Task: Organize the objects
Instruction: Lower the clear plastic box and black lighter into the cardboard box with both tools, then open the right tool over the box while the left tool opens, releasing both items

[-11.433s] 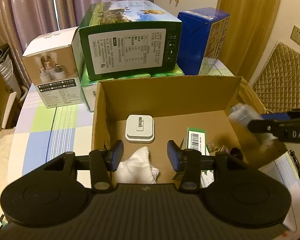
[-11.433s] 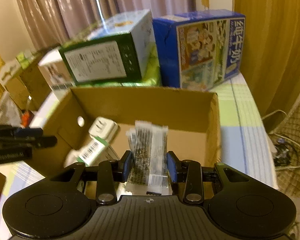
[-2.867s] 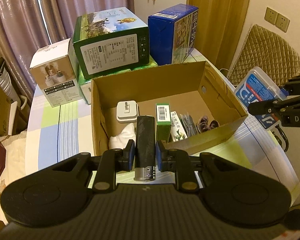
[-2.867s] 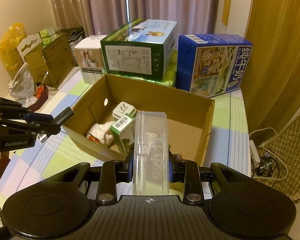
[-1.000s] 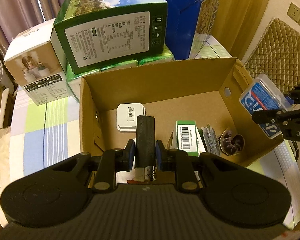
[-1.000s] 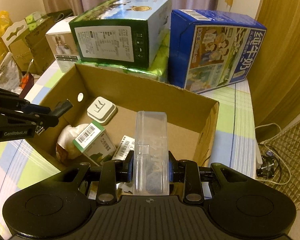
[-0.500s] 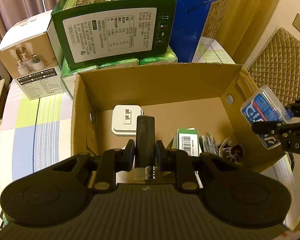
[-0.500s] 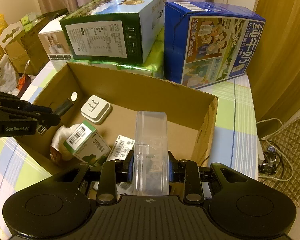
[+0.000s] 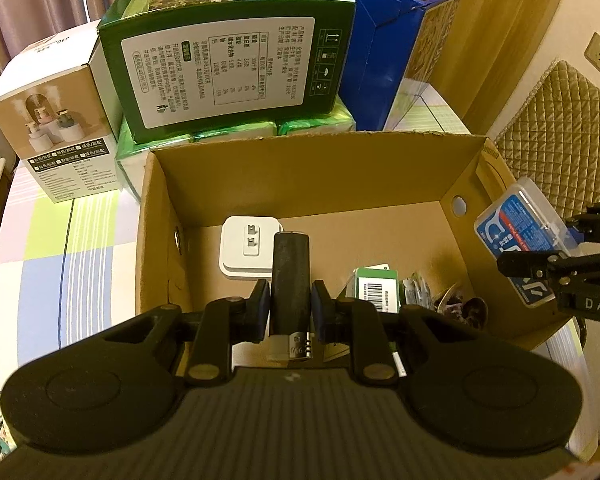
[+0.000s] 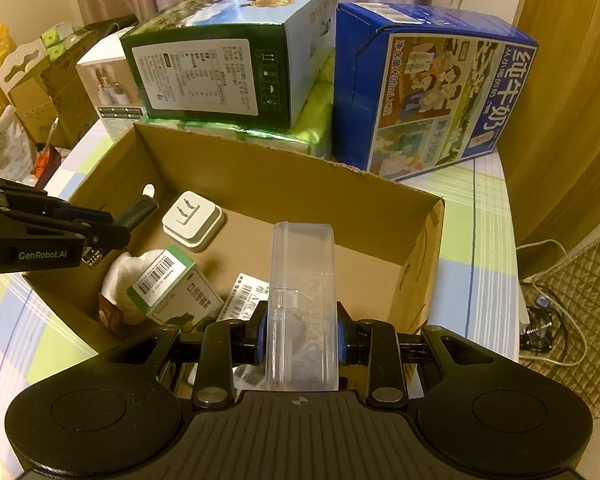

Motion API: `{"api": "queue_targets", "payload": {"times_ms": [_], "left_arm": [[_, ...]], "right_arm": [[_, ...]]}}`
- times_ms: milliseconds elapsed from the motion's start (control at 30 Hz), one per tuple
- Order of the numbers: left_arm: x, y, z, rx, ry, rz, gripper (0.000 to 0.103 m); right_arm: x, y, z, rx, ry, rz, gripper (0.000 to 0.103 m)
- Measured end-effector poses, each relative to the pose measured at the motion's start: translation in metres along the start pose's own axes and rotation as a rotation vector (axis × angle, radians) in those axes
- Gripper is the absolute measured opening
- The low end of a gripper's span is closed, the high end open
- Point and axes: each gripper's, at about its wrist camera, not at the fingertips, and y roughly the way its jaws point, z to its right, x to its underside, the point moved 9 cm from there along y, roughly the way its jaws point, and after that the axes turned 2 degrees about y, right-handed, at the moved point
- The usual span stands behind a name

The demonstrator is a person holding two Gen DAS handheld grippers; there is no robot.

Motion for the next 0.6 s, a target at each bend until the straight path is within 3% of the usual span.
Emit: {"api": "queue_targets", "payload": {"times_ms": [167, 233, 600], "left_arm": [[-0.003, 0.0, -0.003, -0.003, -0.009, 0.014, 0.018], [-0.004, 0.0, -0.005, -0.009, -0.019, 0.021, 0.026], [0.005, -0.001, -0.014, -0.017, -0.027, 0.016, 0.026]], "right_arm": [[0.0, 0.002, -0.001, -0.001, 0.0, -0.002, 0.028], [0.001, 0.002, -0.002, -0.001, -0.001, -0.003, 0.028], [0.001, 0.002, -0.002, 0.003, -0.002, -0.006, 0.028]]}}
